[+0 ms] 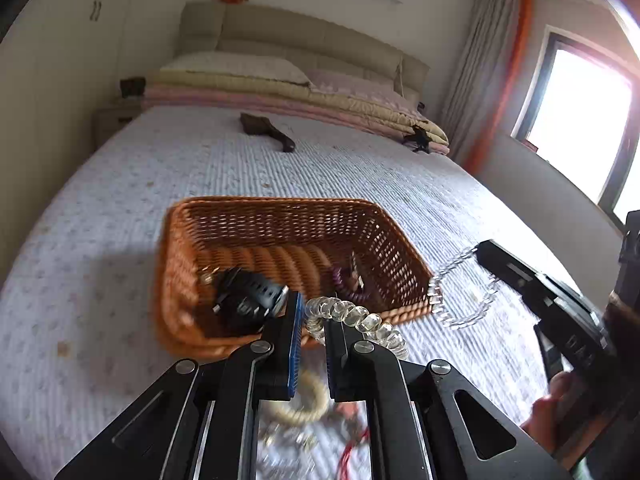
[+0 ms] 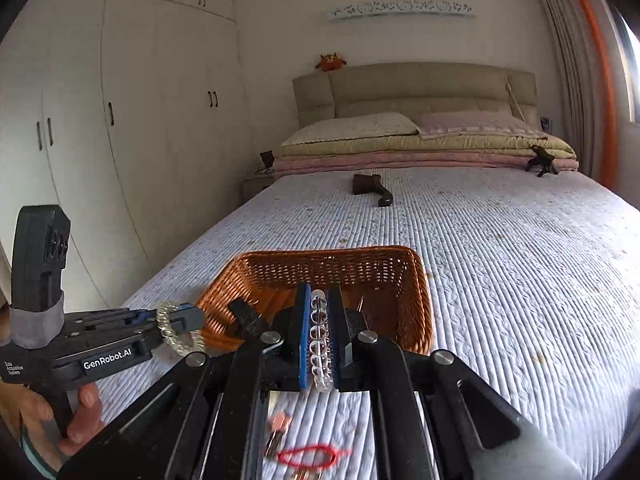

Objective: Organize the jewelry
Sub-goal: 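Carry both bracelets over the wicker basket and open both tools, then withdraw both open tools from the basket back toward the jewelry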

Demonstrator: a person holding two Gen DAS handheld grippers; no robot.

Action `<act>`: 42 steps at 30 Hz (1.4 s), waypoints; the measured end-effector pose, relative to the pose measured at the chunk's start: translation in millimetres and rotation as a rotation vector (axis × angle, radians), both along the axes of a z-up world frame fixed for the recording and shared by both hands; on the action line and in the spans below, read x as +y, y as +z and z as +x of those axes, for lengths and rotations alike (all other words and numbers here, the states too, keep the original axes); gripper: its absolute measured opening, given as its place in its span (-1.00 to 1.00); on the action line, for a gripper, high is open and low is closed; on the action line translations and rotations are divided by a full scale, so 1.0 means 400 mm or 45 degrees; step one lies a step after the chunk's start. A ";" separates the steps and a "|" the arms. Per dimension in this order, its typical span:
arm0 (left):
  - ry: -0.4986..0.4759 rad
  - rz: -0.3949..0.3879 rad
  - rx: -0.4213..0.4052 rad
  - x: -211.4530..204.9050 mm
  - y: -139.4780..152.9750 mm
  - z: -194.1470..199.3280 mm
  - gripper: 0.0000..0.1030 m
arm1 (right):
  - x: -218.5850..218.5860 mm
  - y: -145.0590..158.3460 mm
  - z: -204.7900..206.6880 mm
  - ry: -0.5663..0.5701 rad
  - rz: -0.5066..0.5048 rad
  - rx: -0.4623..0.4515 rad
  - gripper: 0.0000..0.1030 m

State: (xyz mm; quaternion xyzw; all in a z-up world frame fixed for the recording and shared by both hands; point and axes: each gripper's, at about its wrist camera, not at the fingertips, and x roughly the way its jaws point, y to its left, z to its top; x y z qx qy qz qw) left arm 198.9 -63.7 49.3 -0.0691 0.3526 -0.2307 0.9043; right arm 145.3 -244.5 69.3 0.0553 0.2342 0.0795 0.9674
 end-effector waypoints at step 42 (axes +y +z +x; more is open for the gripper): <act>0.062 -0.049 -0.035 -0.008 0.059 0.045 -0.05 | -0.109 -0.084 0.106 -0.056 0.198 0.134 -0.37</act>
